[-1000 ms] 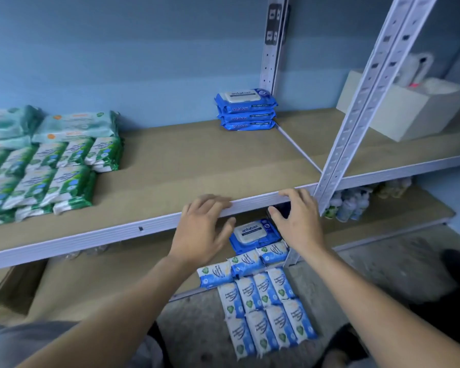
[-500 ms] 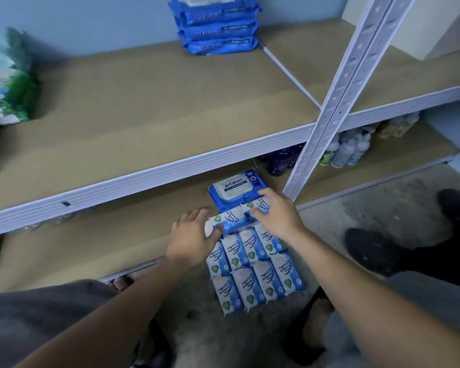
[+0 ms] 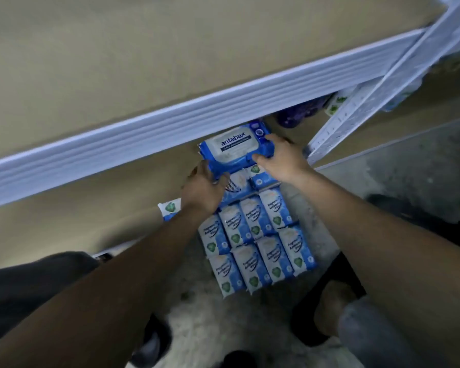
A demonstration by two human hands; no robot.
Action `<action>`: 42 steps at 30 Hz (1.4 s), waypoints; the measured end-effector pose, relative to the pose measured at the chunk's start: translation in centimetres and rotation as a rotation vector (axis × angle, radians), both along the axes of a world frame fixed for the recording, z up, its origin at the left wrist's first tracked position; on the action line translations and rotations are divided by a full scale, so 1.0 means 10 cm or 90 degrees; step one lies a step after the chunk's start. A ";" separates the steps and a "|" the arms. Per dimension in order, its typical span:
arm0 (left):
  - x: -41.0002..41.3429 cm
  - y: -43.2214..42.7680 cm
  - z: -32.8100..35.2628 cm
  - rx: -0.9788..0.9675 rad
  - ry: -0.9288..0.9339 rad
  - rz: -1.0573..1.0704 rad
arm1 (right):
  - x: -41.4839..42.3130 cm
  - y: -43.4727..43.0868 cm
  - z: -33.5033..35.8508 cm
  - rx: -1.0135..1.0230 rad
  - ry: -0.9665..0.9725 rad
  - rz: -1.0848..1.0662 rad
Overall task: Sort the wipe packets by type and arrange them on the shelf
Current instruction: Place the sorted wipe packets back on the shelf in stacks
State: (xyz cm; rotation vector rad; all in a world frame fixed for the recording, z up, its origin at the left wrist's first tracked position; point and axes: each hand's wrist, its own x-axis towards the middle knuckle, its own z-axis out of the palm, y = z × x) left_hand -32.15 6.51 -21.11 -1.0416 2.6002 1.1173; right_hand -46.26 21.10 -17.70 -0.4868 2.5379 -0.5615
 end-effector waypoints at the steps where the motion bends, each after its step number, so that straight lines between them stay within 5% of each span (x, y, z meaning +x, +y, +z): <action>1: -0.06 -0.01 -0.05 0.009 -0.006 0.019 | -0.05 -0.04 -0.04 -0.001 -0.003 -0.007; 17: -0.42 -0.18 -0.51 0.182 0.003 0.150 | -0.41 -0.22 -0.48 -0.045 -0.191 -0.143; 30: -0.24 -0.35 -0.26 0.267 0.090 0.241 | -0.16 -0.37 -0.19 -0.011 0.020 -0.027; 42: 0.67 0.09 0.62 0.272 0.086 0.128 | 0.83 0.37 0.73 -0.093 -0.004 -0.118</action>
